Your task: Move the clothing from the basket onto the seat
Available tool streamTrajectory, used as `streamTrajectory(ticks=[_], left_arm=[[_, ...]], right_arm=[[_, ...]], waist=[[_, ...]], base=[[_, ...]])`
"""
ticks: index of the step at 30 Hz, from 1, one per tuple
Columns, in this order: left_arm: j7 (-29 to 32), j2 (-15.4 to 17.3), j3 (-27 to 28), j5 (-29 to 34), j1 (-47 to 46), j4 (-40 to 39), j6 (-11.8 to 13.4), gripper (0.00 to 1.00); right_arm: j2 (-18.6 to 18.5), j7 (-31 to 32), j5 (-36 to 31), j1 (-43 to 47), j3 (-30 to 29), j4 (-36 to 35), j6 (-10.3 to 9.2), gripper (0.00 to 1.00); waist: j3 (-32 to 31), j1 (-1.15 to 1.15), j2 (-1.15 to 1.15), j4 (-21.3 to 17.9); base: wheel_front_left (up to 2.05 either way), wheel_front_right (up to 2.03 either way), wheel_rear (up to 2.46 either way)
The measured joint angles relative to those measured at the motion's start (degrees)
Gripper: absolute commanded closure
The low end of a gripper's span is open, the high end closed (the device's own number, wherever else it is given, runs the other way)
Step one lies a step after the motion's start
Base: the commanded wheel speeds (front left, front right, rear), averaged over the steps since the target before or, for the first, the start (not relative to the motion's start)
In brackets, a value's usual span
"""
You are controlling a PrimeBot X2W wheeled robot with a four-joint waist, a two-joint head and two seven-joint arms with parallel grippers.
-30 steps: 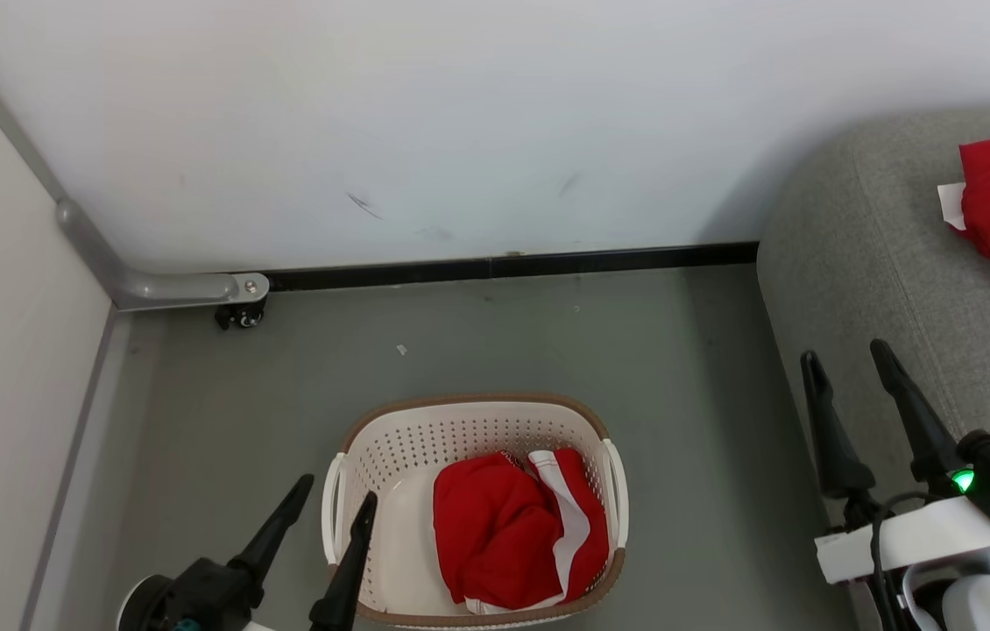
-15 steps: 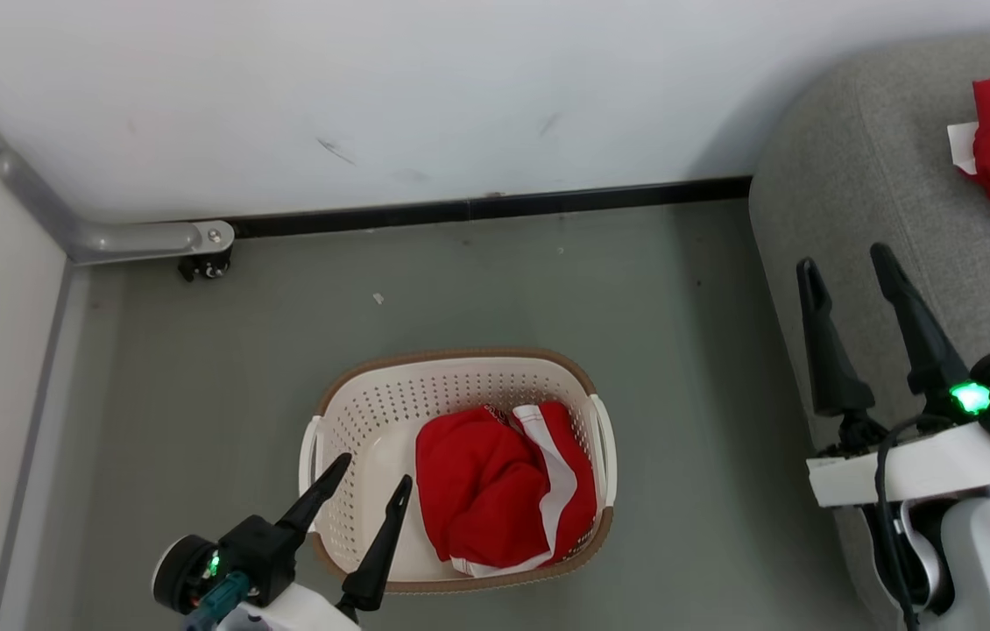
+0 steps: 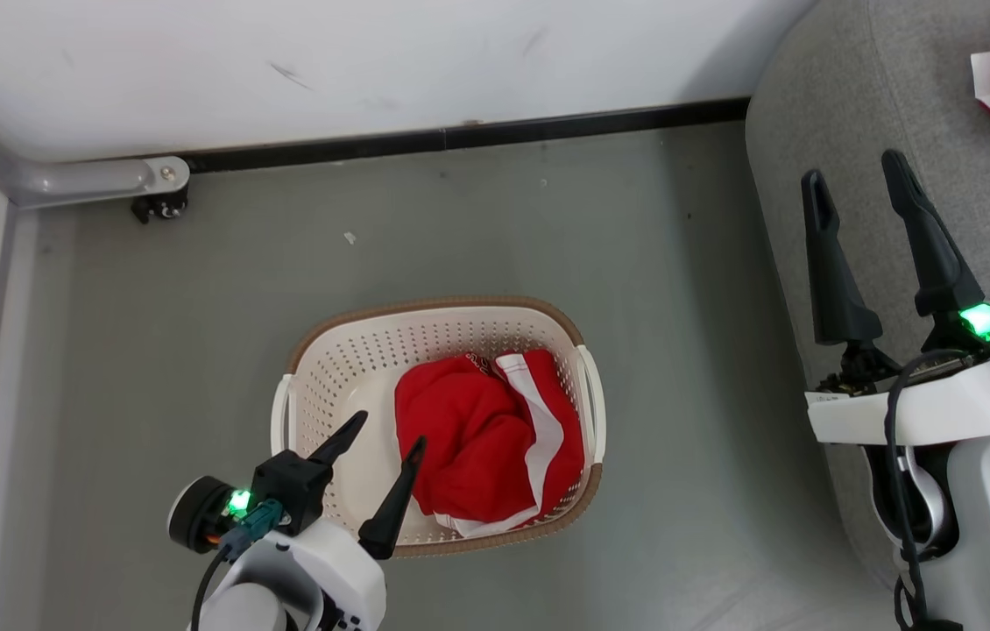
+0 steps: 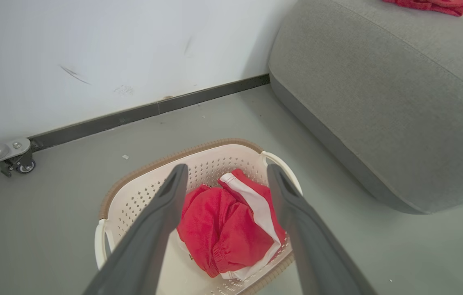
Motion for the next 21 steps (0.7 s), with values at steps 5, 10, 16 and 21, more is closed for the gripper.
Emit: streamTrajectory(ticks=[5, 10, 16, 21], left_arm=[[1.9, -0.3, -1.2, 0.7, -2.7, 1.8, 0.0, 0.0], [3.7, -0.5, -1.7, 0.9, -5.4, 4.4, 0.0, 0.0], [5.6, -0.6, -1.9, 0.9, -8.4, 7.4, 0.0, 0.0], [7.3, -0.8, -2.0, 0.7, -11.0, 10.5, 0.0, 0.0]], right_arm=[[0.0, 0.0, 0.2, -1.8, 0.8, -0.6, 0.0, 0.0], [0.0, 0.0, 0.6, -3.9, 1.2, -0.9, 0.0, 0.0], [-0.1, 0.0, 0.7, -6.1, 1.8, -1.0, 0.0, 0.0], [-0.1, 0.0, 1.6, -7.6, 2.0, -1.3, 0.0, 0.0]], waist=[[2.4, 0.0, 0.0, -0.6], [4.9, 0.0, 0.0, -1.3], [7.4, 0.0, 0.0, -1.9], [9.9, 0.0, 0.0, -2.7]], base=[[0.0, 0.0, 0.0], [0.0, 0.0, 0.0], [0.0, 0.0, 0.0], [0.0, 0.0, 0.0]])
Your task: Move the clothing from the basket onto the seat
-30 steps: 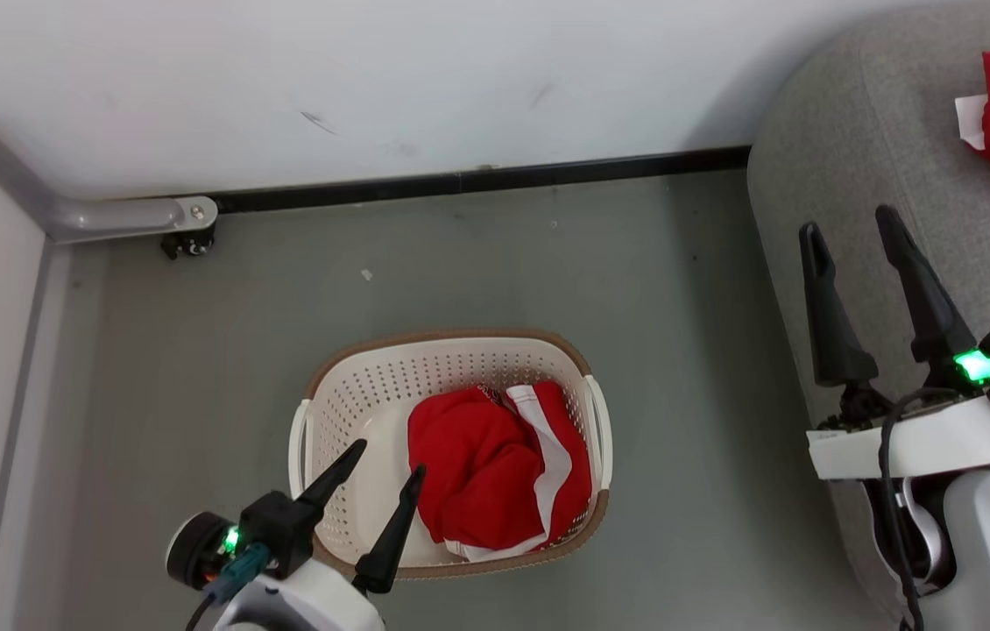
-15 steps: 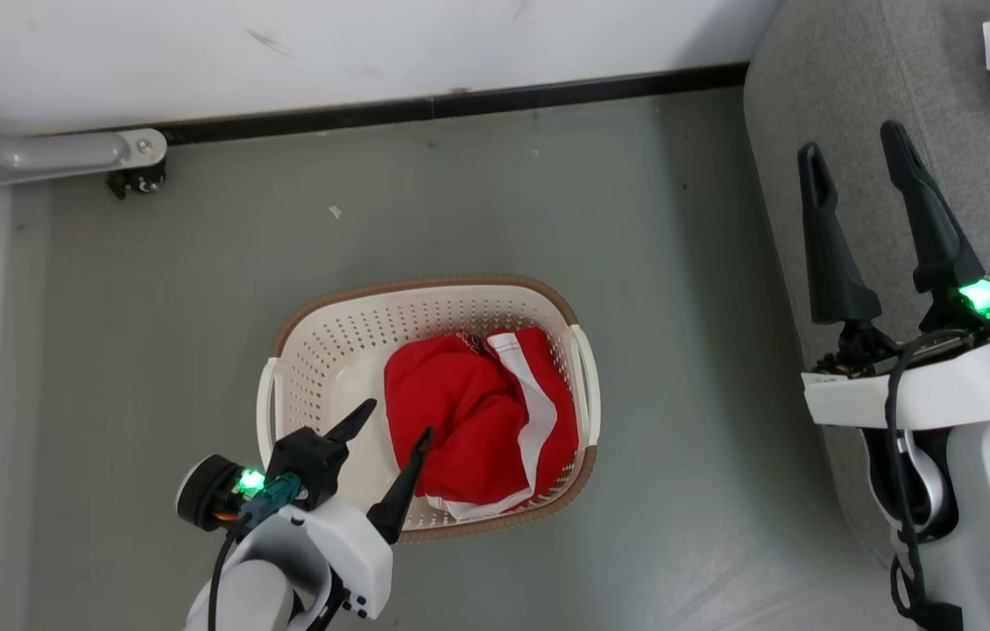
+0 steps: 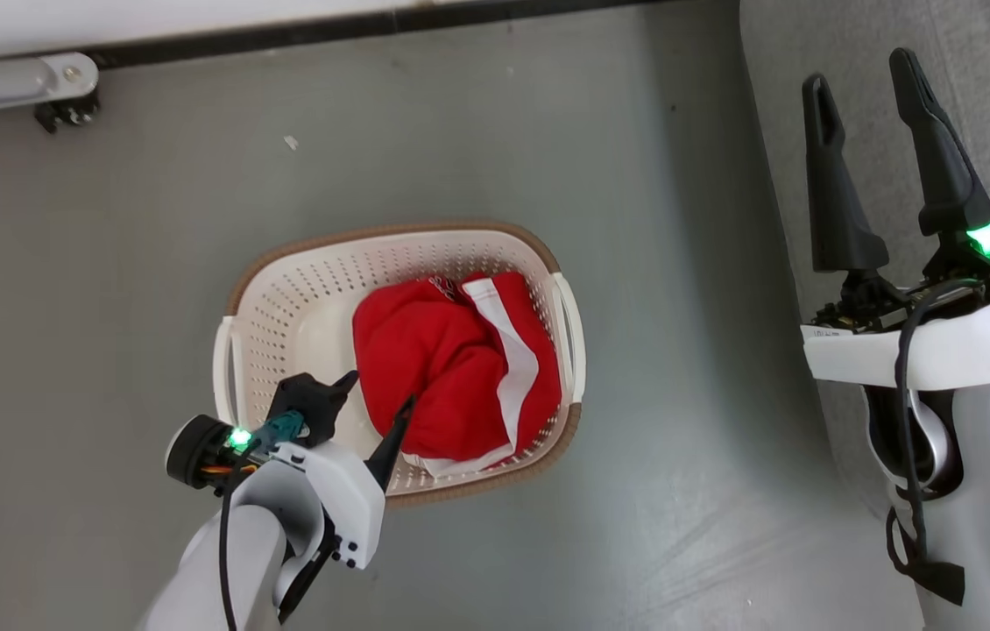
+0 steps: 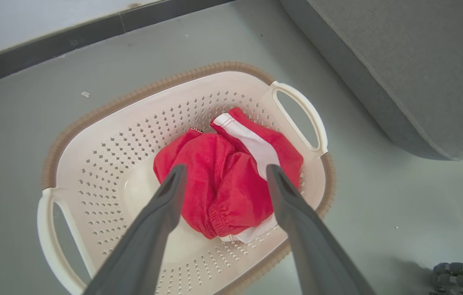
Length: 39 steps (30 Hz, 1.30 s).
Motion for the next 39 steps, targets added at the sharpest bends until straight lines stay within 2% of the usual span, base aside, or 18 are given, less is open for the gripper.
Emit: streamTrajectory(ticks=[9, 21, 39], left_arm=[[2.3, -0.3, -0.7, -0.3, -6.0, 4.3, 0.0, 0.0], [4.6, -1.0, -1.2, -0.3, -12.2, 8.3, 0.0, 0.0], [6.9, -1.3, -3.2, -0.4, -17.7, 13.1, 0.0, 0.0]], right_arm=[[-0.1, 0.0, 0.2, -4.5, 1.6, -0.8, 0.0, 0.0], [-0.2, 0.0, 0.5, -12.9, 8.5, -3.0, 0.0, 0.0], [-0.3, -0.1, 0.9, -18.9, 9.3, -4.8, 0.0, 0.0]], waist=[[5.0, 0.0, 0.0, -1.6], [10.7, 0.0, 0.0, -3.3], [18.4, 0.0, 0.0, -5.3]], base=[[0.0, 0.0, 0.0], [0.0, 0.0, 0.0], [0.0, 0.0, 0.0]])
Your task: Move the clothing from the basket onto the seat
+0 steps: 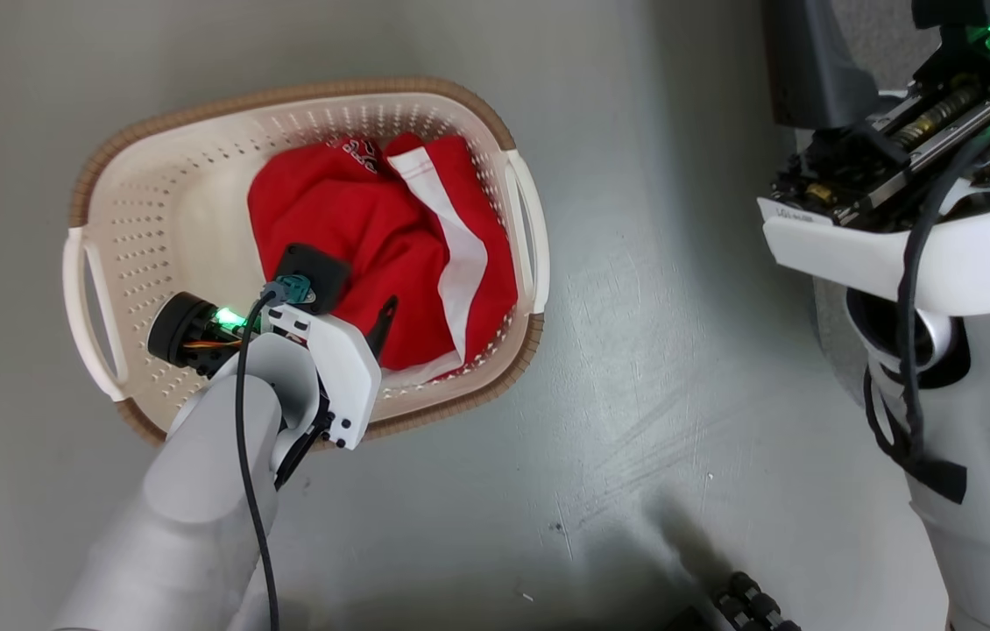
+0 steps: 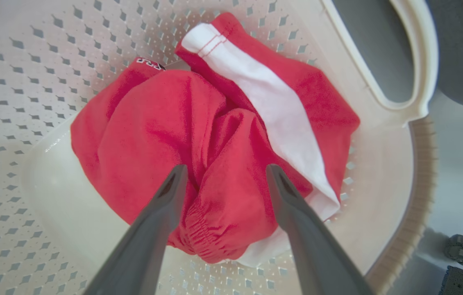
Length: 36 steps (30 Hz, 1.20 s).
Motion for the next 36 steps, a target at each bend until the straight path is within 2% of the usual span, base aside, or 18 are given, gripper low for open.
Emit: streamTrajectory(ticks=[25, 26, 27, 28, 29, 30, 31, 36], left_arm=[[4.2, 0.0, -1.1, 0.6, -8.4, 5.4, 0.0, 0.0], [4.5, 0.0, -1.2, 0.7, -8.6, 5.6, 0.0, 0.05], [4.6, 0.1, -1.3, 0.8, -8.8, 5.9, 0.1, 0.16], [4.6, 0.2, -1.4, 1.0, -9.0, 6.2, 0.1, 0.51], [4.6, 0.4, -1.4, 1.2, -9.1, 6.3, 0.1, 0.64], [4.6, 0.5, -1.4, 1.3, -9.3, 6.5, 0.1, 0.9], [4.6, 0.7, -1.4, 1.6, -9.5, 6.5, 0.1, 1.0], [4.3, 1.5, -0.9, 1.7, -10.7, 6.6, 0.4, 1.0]], right_arm=[[0.0, 0.0, 3.6, -4.3, -0.9, -0.8, 0.0, 0.0], [0.0, 0.0, 3.7, -4.4, -0.9, -0.8, 0.0, 0.0], [0.0, 0.0, 3.8, -4.4, -1.0, -0.8, 0.0, 0.0], [0.0, 0.0, 4.1, -4.6, -1.0, -0.9, 0.0, 0.0], [0.0, 0.0, 4.3, -4.9, -1.0, -0.9, 0.0, 0.0], [0.0, 0.0, 4.6, -5.4, -1.1, -0.9, 0.0, 0.0], [0.0, 0.0, 4.6, -5.8, -1.2, -1.1, 0.0, 0.0], [0.0, 0.0, 5.0, -6.6, -1.4, -1.2, 0.0, 0.0]], waist=[[8.3, 0.0, 0.0, -2.7], [8.5, 0.0, 0.0, -2.8], [8.7, 0.0, 0.0, -2.9], [9.0, 0.0, 0.0, -3.1], [9.2, 0.0, 0.0, -3.2], [9.4, 0.0, 0.0, -3.3], [9.5, 0.0, 0.0, -3.4], [10.3, 0.0, 0.0, -4.0]], base=[[0.0, 0.0, 0.0], [0.0, 0.0, 0.0], [0.0, 0.0, 0.0], [0.0, 0.0, 0.0], [0.0, 0.0, 0.0], [0.0, 0.0, 0.0], [0.0, 0.0, 0.0], [0.0, 0.0, 0.0]])
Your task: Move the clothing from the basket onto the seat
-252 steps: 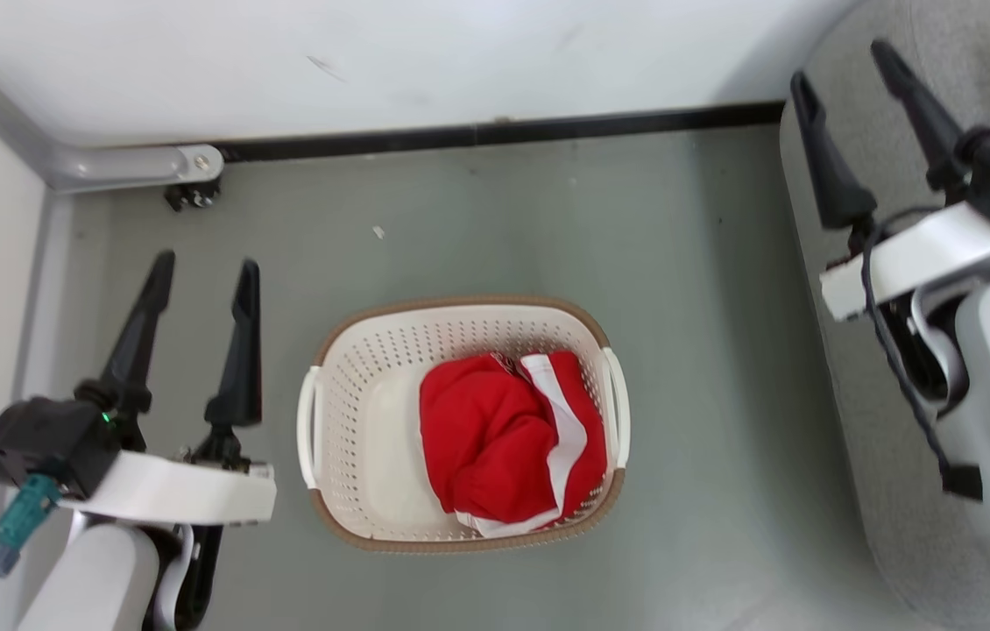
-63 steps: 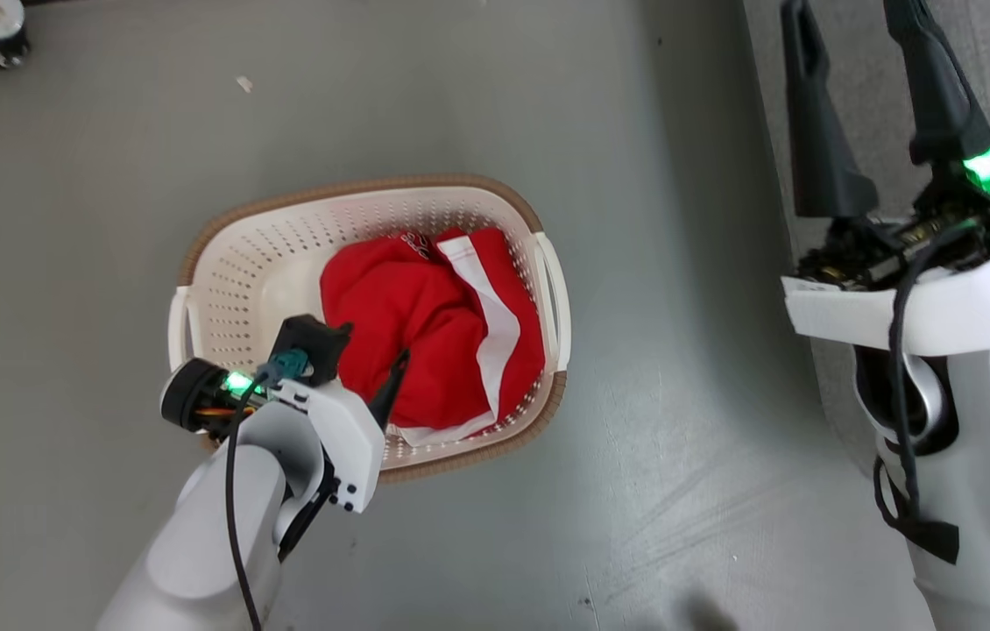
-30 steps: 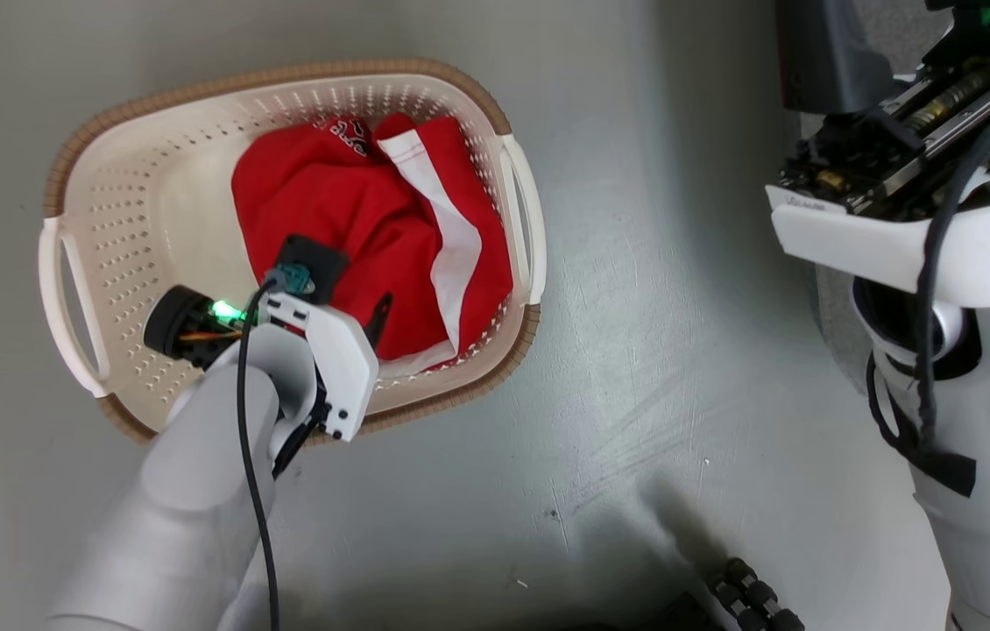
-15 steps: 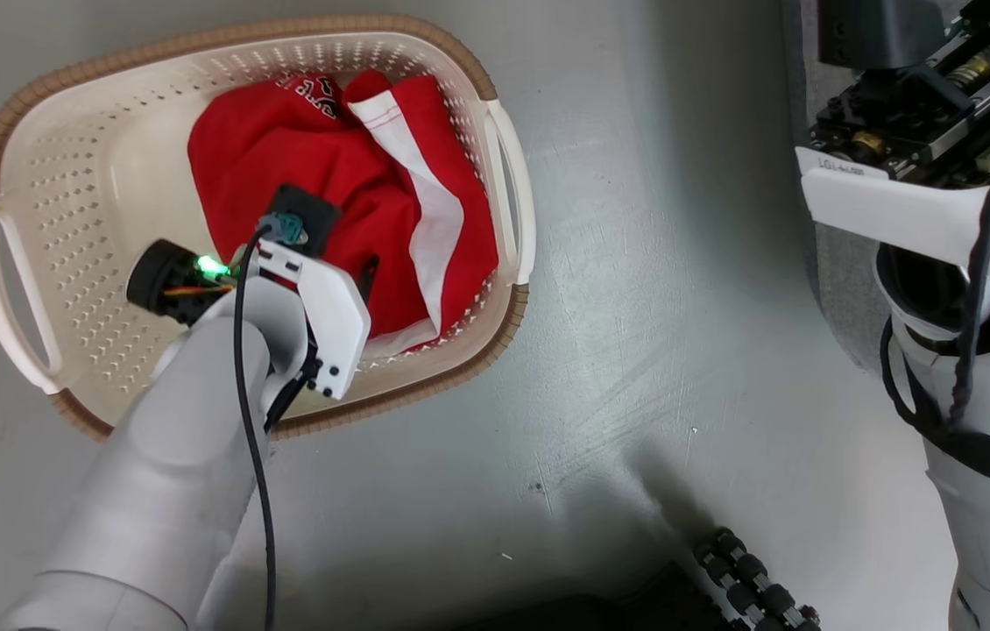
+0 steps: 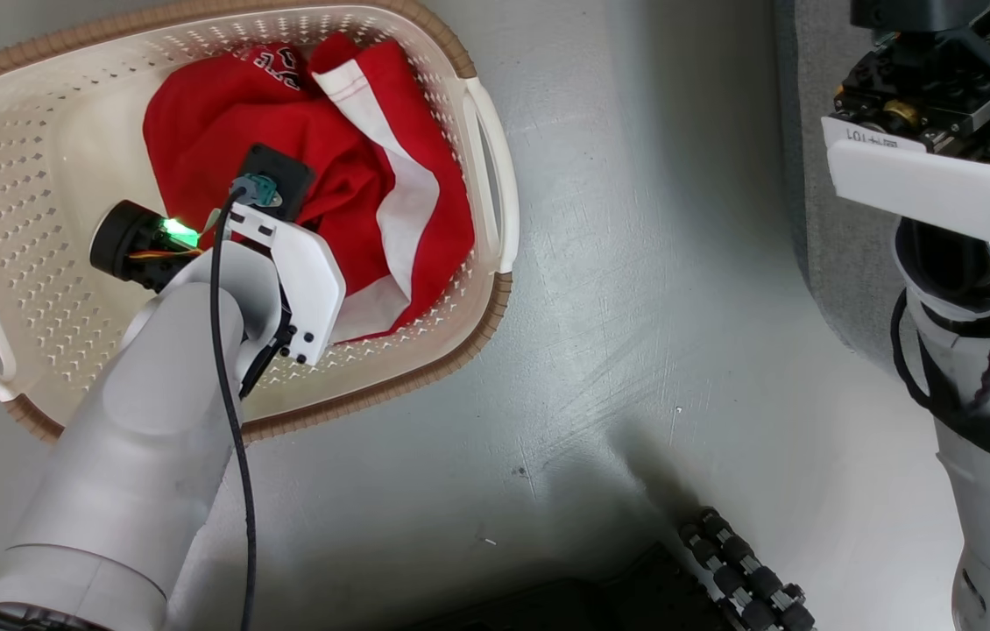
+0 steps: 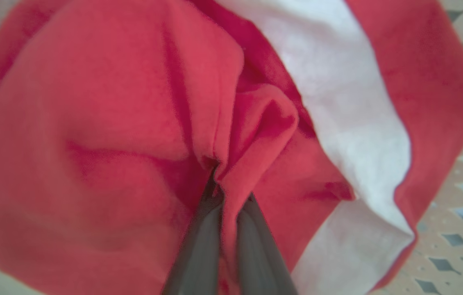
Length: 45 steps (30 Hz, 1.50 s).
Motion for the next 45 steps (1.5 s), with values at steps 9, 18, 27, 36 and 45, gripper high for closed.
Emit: streamTrajectory(ticks=[9, 18, 27, 36, 45], left_arm=[[-3.0, -0.4, 0.4, -0.7, -0.1, -0.9, 0.1, 1.0], [-7.7, -0.5, 0.9, -1.6, 0.2, -3.0, 0.0, 1.0], [-12.0, -1.1, 1.9, -3.4, 2.6, -4.9, -0.1, 1.0], [-16.4, -1.4, 3.8, -6.4, 4.5, -7.3, -0.1, 1.0], [-19.4, -1.6, 4.7, -9.4, 7.3, -9.4, -0.1, 1.0]], right_arm=[[0.0, 0.0, -0.2, 0.0, -1.0, 0.6, 0.0, 0.0], [0.0, 0.0, -2.5, -0.2, -0.9, 1.5, 0.0, 0.0], [0.0, 0.0, -4.2, -1.1, -0.3, 3.2, 0.0, 0.0], [-0.5, 0.0, -5.4, -1.1, -0.3, 4.7, 0.0, 0.0], [-1.9, 0.0, -5.6, -0.8, -1.1, 6.6, 0.0, 0.0]], waist=[[-0.5, 0.0, 0.0, 0.1], [-1.7, 0.0, 0.0, 1.1], [-3.9, 0.0, 0.0, 2.7], [-6.6, 0.0, 0.0, 4.5], [-10.0, 0.0, 0.0, 6.5]], base=[[0.0, 0.0, 0.0], [0.0, 0.0, 0.0], [0.0, 0.0, 0.0], [0.0, 0.0, 0.0], [0.0, 0.0, 0.0]])
